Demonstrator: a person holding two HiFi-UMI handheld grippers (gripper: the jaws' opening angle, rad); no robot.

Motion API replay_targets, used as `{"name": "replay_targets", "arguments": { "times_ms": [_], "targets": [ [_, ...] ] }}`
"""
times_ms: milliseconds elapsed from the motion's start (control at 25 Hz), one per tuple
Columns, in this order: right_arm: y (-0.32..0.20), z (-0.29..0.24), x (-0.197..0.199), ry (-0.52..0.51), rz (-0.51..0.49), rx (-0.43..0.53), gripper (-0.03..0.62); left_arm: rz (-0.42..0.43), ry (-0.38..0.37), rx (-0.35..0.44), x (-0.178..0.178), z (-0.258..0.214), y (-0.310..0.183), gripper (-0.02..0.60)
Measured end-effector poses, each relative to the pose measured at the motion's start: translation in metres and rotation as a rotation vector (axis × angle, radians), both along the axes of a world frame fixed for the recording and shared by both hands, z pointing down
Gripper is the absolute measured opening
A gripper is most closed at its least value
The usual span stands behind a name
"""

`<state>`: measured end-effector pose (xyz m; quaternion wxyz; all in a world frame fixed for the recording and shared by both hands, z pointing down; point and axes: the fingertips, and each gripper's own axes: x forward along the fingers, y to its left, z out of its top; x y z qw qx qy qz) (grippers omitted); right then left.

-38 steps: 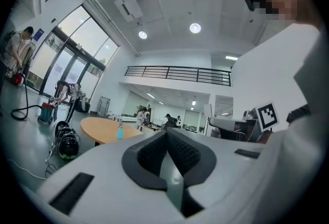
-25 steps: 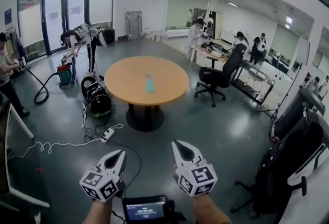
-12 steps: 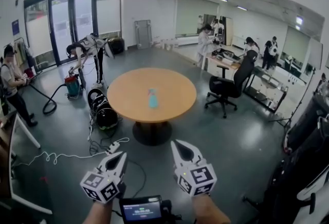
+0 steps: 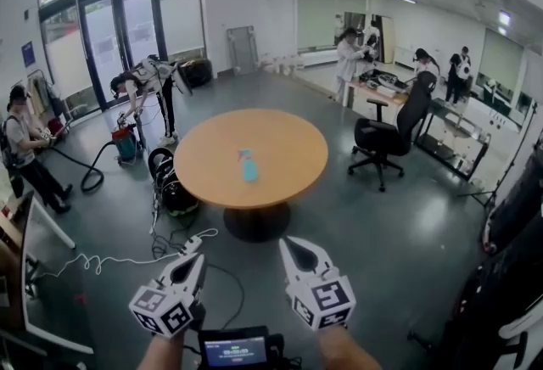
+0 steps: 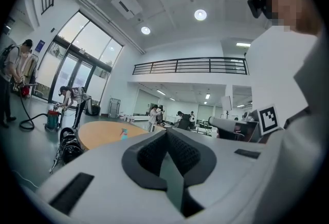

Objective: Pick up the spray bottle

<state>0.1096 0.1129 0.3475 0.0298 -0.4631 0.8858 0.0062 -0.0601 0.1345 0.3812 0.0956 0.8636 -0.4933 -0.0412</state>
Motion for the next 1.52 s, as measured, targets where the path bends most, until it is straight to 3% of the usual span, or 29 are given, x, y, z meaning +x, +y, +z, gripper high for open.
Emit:
{"name": "replay_targets", "arguments": {
  "times_ms": [240, 520, 1160, 1520],
  "targets": [
    [-0.023, 0.011, 0.009, -0.031, -0.021, -0.022, 0.006, 0.016, -0.032, 0.000, 0.015, -0.005, -0.019, 0.003],
    [-0.059, 0.008, 0.011, 0.006, 0.012, -0.017, 0.009, 0.037, 0.004, -0.004, 0.017, 0.006, -0.062, 0.003],
    [-0.180, -0.009, -0.064, 0.049, 0.074, -0.002, 0.009, 0.053, 0.050, 0.037, -0.072, 0.003, -0.197, 0.003],
    [-0.226, -0.010, -0.103, 0.084, 0.109, -0.028, 0.017, 0.141, 0.052, 0.076, -0.091, 0.000, -0.248, 0.003]
  ]
}}
